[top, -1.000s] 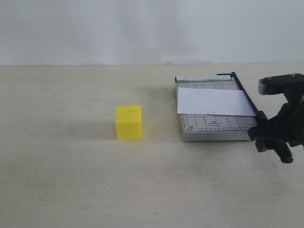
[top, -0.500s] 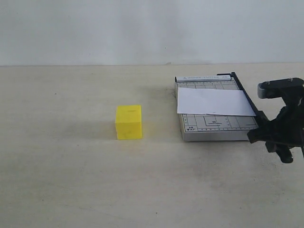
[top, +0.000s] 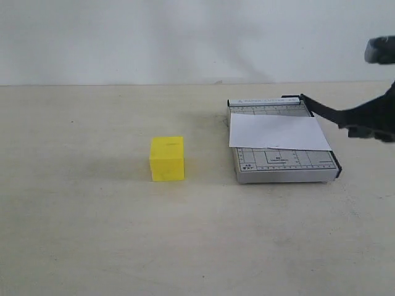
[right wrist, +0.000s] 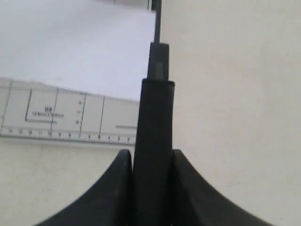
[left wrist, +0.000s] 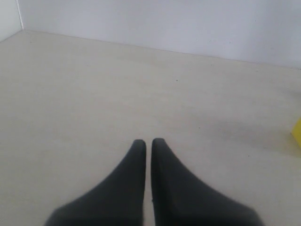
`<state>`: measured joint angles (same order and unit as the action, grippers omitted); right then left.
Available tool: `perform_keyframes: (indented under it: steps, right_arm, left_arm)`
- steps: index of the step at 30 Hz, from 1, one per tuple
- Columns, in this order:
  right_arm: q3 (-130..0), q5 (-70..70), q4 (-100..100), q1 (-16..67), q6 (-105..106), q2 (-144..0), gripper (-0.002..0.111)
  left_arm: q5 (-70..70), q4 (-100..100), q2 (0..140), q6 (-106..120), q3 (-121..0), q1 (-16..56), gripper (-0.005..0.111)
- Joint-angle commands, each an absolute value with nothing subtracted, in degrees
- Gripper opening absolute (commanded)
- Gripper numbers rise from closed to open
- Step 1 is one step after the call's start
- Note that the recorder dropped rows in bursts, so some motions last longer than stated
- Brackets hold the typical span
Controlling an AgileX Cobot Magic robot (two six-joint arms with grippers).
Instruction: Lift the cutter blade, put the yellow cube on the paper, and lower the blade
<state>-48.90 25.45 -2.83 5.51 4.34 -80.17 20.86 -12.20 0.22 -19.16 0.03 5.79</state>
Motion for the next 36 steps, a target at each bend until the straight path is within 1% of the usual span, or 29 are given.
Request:
perform_keyframes:
  steps: [1,2,4,5,7,8,10,11,16,21,27,28,31,33,34,35,36]
  right_arm:
    - [-51.92,15.97,-2.60,5.72,6.35,-74.44,0.000]
    - [-51.92,14.69,-2.60,5.72,6.35,-73.73,0.000]
    - [-51.92,11.89,-2.77,5.72,6.03,-72.27,0.006]
    - [-51.92,11.19,-3.02,5.72,5.65,-71.74,0.013]
    - [-51.92,11.02,-3.67,5.72,5.12,-71.29,0.031]
    - [-51.92,11.28,-3.95,5.72,5.12,-71.20,0.042]
    - [-51.62,11.76,-3.93,5.72,5.12,-71.20,0.062]
    - [-50.99,11.50,-4.22,5.72,5.12,-71.20,0.066]
    - [-44.31,6.39,-5.19,5.72,5.02,-69.76,0.060]
    - [-34.91,-2.10,-5.33,5.72,4.23,-63.71,0.059]
    - [-26.49,-6.19,-5.33,5.72,0.71,-50.22,0.059]
    - [-24.53,-5.83,-5.33,5.72,-0.44,-44.74,0.059]
    - [-21.03,-2.90,-5.33,5.72,-3.10,-34.25,0.059]
    - [-18.37,1.46,-5.33,5.72,-2.85,-26.56,0.050]
    - [-16.67,4.59,-5.33,5.72,-2.84,-21.31,0.039]
    - [-15.72,6.07,-5.33,5.72,-2.84,-18.81,0.033]
    - [-14.00,7.56,-6.27,5.72,-4.79,-14.64,0.021]
  left_arm:
    - [20.86,-12.52,0.00,-19.55,0.00,5.58,0.004]
    - [20.86,-12.52,0.00,-19.55,0.00,5.58,0.004]
    - [20.86,-12.52,0.00,-19.55,0.00,5.58,0.004]
    - [20.86,-12.52,0.00,-19.55,0.00,5.58,0.004]
    - [20.86,-12.52,0.00,-19.55,0.00,5.58,0.004]
    - [20.86,-12.52,0.00,-19.55,0.00,5.58,0.004]
    - [20.86,-12.52,0.00,-19.55,0.00,5.58,0.004]
    - [20.86,-12.52,0.00,-19.55,0.00,5.58,0.004]
    - [20.86,-12.52,0.00,-19.55,0.00,5.58,0.004]
    - [20.86,-12.52,0.00,-19.55,0.00,5.58,0.004]
    - [20.86,-12.52,0.00,-19.55,0.00,5.58,0.004]
    - [20.86,-12.52,0.00,-19.55,0.00,5.58,0.004]
    - [20.86,-12.52,0.00,-19.55,0.00,5.58,0.004]
    - [20.86,-12.52,0.00,-19.55,0.00,5.58,0.004]
    - [20.86,-12.52,0.00,-19.55,0.00,5.58,0.004]
    - [20.86,-12.52,0.00,-19.55,0.00,5.58,0.004]
    - [20.86,-12.52,0.00,-19.55,0.00,5.58,0.004]
